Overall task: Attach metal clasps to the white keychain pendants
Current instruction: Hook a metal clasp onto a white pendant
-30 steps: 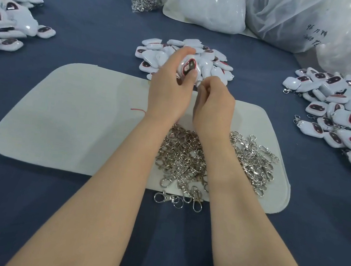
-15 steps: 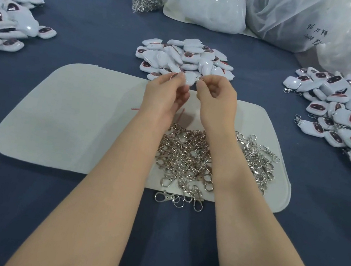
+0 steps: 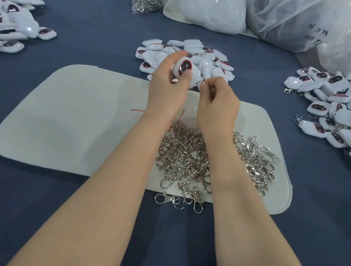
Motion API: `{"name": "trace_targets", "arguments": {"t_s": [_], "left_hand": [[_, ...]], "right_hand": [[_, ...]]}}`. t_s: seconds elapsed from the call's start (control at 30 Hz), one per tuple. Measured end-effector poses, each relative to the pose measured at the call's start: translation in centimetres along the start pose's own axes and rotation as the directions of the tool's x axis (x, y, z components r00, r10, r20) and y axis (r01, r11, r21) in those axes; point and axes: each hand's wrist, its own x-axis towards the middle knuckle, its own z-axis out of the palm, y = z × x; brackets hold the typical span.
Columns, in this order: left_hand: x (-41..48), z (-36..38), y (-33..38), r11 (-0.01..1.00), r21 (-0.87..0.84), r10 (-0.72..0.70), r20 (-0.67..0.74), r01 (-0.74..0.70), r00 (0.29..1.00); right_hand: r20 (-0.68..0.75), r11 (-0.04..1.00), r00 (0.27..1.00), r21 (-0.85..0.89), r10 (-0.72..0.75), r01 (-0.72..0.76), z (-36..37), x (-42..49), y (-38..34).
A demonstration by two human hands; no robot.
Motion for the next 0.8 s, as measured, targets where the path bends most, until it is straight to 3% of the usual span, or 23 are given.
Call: {"name": "trace_targets", "arguments": {"t_s": [0.13, 0.27, 0.33, 0.4, 0.47, 0.57, 0.67, 0.8], "left_hand": [[-0.1, -0.1, -0.3, 0.963, 0.188, 0.183, 0.081, -0.196, 0.980], [-0.1, -0.2, -0.6, 0.905, 0.321, 0.240, 0.158, -0.279, 0.958], [-0.2, -0.2, -0.4, 0.913, 0.296, 0.244, 0.149, -0.279, 0.958], [0.0, 0.0, -0.1, 0.976, 0.149, 0.152, 0.052, -0.158, 0.987], [0.2, 0.0, 0.0, 0.988, -0.121, -0.095, -0.016, 0.092, 0.995], [0.3, -0.2, -0.1, 0.814, -0.440, -0.387, 0.078, 0.380, 0.919], [0.4, -0.5, -0.3, 0.690, -0.563, -0.475, 0.122, 0.455, 0.871], [0.3, -0.5, -0.1, 0.615, -0.604, -0.523, 0.168, 0.506, 0.836]], "right_hand": [[0.033, 0.993, 0.995, -0.077, -0.092, 0.094, 0.0, -0.2, 0.0], [0.087, 0.987, 0.992, -0.128, -0.087, 0.097, 0.0, -0.2, 0.1], [0.088, 0.997, 0.996, -0.070, -0.033, 0.039, -0.1, -0.2, 0.0], [0.070, 0.995, 0.995, 0.055, 0.074, -0.078, -0.1, -0.1, -0.4], [0.067, 0.969, 0.984, 0.175, 0.164, -0.173, -0.1, 0.1, -0.8], [0.106, 0.927, 0.970, 0.287, 0.219, -0.241, -0.1, 0.2, -1.1], [0.092, 0.933, 0.972, 0.272, 0.217, -0.234, 0.0, 0.2, -1.0], [0.062, 0.924, 0.971, 0.298, 0.231, -0.239, 0.0, 0.1, -0.9]]}}
